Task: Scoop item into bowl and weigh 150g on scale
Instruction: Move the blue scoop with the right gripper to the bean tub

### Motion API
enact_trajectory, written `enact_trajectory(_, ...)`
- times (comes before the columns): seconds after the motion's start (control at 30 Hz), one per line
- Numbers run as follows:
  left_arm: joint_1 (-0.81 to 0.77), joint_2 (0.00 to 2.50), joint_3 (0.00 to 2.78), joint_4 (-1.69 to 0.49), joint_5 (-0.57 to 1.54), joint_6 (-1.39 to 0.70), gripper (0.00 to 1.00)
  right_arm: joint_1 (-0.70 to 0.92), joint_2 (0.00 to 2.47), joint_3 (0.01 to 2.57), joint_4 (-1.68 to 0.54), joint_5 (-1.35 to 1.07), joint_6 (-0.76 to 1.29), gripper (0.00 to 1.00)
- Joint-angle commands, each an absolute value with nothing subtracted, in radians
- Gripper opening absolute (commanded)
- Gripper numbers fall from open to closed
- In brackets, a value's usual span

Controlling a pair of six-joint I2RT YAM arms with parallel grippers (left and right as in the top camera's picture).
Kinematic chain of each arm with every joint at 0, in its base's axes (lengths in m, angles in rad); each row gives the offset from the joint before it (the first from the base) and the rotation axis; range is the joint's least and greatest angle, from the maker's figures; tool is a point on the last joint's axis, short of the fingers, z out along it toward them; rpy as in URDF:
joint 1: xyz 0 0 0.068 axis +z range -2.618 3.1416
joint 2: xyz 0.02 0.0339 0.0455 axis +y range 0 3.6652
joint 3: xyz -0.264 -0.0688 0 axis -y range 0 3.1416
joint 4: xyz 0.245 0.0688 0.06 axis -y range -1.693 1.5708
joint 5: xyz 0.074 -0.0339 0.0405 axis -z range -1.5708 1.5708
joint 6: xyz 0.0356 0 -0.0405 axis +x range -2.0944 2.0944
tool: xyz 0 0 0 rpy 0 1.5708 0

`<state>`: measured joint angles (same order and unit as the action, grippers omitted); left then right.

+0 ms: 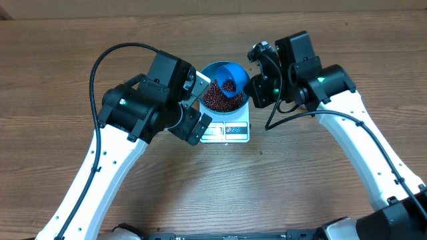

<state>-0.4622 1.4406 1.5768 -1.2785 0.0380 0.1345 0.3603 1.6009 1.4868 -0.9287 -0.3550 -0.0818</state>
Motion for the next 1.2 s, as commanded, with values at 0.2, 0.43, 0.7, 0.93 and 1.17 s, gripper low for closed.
enact_trajectory(0.2, -0.458, 1.438, 1.575, -1.278, 0.049, 0.15, 1.0, 0.297, 1.579, 1.509, -0.928, -0.473, -0.062, 0.04)
enact_trajectory(0.43, -0.458, 1.438, 1.575, -1.278, 0.049, 0.15, 1.0, 0.253, 1.578, 1.51, -0.929, -0.535, -0.051, 0.04)
enact_trajectory(0.7, -0.458, 1.438, 1.575, -1.278, 0.049, 0.15, 1.0, 0.129, 1.517, 1.514, -0.933, -0.586, -0.025, 0.04)
enact_trajectory(0.93, -0.458, 1.438, 1.575, -1.278, 0.049, 0.15, 1.0, 0.009, 1.406, 1.514, -0.976, -0.397, -0.024, 0.04)
enact_trajectory(1.17, -0.458, 1.438, 1.575, -1.278, 0.049, 0.15, 1.0, -0.041, 1.399, 1.501, -1.111, 0.022, 0.036, 0.04)
